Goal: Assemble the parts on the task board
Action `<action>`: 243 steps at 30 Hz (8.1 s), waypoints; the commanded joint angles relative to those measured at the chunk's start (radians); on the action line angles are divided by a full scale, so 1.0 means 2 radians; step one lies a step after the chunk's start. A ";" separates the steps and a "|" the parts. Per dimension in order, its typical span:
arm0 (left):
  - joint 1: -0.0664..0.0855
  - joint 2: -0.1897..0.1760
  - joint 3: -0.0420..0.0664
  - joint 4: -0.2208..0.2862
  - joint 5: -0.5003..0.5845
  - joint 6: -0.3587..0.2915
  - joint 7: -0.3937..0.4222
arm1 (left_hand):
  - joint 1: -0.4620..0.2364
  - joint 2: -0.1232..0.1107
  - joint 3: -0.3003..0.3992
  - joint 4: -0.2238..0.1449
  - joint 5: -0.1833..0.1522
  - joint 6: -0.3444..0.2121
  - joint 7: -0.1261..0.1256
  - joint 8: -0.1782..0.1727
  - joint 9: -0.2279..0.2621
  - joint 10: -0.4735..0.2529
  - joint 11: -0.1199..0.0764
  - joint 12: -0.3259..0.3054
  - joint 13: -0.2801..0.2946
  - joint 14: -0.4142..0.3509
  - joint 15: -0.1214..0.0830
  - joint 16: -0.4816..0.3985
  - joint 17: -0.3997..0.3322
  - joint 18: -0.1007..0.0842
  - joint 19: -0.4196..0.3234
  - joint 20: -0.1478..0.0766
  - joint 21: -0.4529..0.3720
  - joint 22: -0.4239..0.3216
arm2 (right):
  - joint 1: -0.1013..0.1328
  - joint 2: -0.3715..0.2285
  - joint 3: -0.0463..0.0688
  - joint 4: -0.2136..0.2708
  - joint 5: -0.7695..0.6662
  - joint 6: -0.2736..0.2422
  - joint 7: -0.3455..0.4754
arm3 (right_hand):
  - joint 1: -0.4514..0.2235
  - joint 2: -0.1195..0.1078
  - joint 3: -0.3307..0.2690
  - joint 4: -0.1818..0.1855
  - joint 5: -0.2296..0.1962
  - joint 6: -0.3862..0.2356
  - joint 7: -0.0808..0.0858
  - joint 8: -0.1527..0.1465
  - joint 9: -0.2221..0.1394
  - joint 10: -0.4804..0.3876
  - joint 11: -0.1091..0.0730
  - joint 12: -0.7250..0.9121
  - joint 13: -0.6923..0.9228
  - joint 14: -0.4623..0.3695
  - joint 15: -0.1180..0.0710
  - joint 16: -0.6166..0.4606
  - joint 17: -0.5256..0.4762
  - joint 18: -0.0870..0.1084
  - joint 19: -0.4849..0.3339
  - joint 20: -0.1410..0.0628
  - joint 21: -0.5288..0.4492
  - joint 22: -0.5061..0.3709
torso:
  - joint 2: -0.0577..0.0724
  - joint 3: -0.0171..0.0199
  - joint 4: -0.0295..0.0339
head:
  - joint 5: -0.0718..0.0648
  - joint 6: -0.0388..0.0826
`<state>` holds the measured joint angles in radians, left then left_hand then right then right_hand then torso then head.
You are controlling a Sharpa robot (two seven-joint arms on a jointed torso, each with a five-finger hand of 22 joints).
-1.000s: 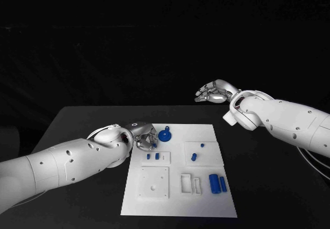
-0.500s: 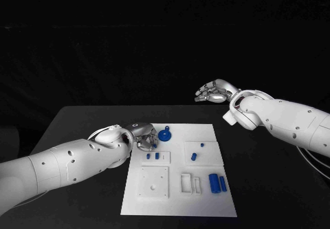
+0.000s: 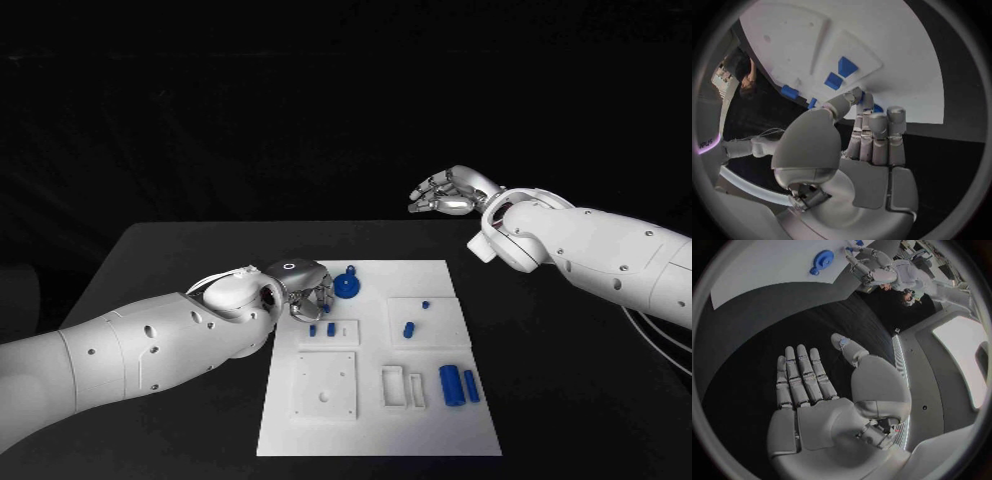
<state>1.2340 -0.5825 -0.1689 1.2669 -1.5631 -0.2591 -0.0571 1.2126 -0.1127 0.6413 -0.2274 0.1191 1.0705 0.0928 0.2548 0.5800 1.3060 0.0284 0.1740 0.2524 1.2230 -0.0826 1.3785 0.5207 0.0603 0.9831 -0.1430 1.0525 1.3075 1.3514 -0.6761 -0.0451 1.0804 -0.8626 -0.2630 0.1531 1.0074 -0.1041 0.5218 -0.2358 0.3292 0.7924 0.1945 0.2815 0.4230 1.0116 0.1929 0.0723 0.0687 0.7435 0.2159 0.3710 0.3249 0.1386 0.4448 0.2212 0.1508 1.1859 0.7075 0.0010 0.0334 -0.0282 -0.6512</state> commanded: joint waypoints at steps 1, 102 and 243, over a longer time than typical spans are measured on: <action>-0.004 0.001 -0.004 0.002 -0.035 0.006 -0.007 | 0.001 0.002 0.002 -0.002 0.001 0.006 0.001 0.002 0.001 0.003 0.000 0.003 0.001 0.002 -0.001 0.002 -0.001 0.032 0.001 -0.016 0.002 0.001 | 0.000 0.000 0.000 0.001 -0.001 0.005 0.005 | 0.002 0.003 0.000 0.000 0.003 0.001 0.005 0.003 -0.001 0.004 0.000 -0.003 0.000 0.004 -0.001 -0.002 -0.001 -0.006 0.003 -0.001 -0.002 0.001 | 0.000 0.0002 0.0001 | 0.000 0.000; 0.008 -0.089 0.032 0.053 0.595 -0.008 0.171 | -0.030 -0.024 -0.026 0.009 -0.013 -0.089 0.036 -0.012 -0.025 -0.044 0.023 -0.021 -0.016 -0.034 0.022 -0.105 -0.045 0.018 -0.038 0.004 -0.065 -0.028 | -0.069 -0.082 -0.039 0.173 -0.480 0.029 -0.129 | 0.075 -0.060 0.107 0.008 -0.127 0.077 -0.023 0.025 -0.001 0.115 -0.057 0.005 0.047 0.292 -0.125 0.367 0.240 0.062 0.430 -0.115 0.197 0.070 | 0.000 -0.0006 0.0004 | -0.031 0.012; 0.008 -0.048 0.032 -0.014 0.610 -0.005 0.166 | -0.034 -0.019 -0.030 0.009 -0.012 -0.104 0.041 -0.012 -0.030 -0.048 0.024 -0.021 -0.017 -0.030 0.023 -0.108 -0.041 0.018 -0.034 0.004 -0.068 -0.029 | -0.145 0.014 -0.048 0.268 -0.563 -0.003 -0.151 | 0.088 -0.069 0.194 0.041 -0.133 0.135 -0.051 0.056 0.043 0.162 -0.081 0.031 0.124 0.284 -0.148 0.392 0.215 0.062 0.432 -0.117 0.214 0.071 | -0.006 -0.0022 -0.0006 | 0.072 -0.025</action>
<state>1.2487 -0.6800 -0.1057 1.2381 -0.3494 -0.2792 0.2676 1.1487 -0.1566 0.5850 -0.2092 0.0920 0.8678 0.1727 0.2287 0.5213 1.2164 0.0780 0.1314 0.2201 1.1560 -0.0373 1.1655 0.4374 0.0531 0.9169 -0.1193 0.9199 1.2511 1.0659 -0.6461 -0.1375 1.6185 -1.9599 -0.2861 -0.1432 1.1825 -0.2475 0.9106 -0.1477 0.0583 1.0548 0.0948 0.3911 0.5070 1.3311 0.0302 0.1350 0.3158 1.3175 -0.0729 1.1481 0.7562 0.2248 1.3062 -0.0074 0.5767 1.3074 0.6964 -0.0034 0.0323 0.1154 -0.7002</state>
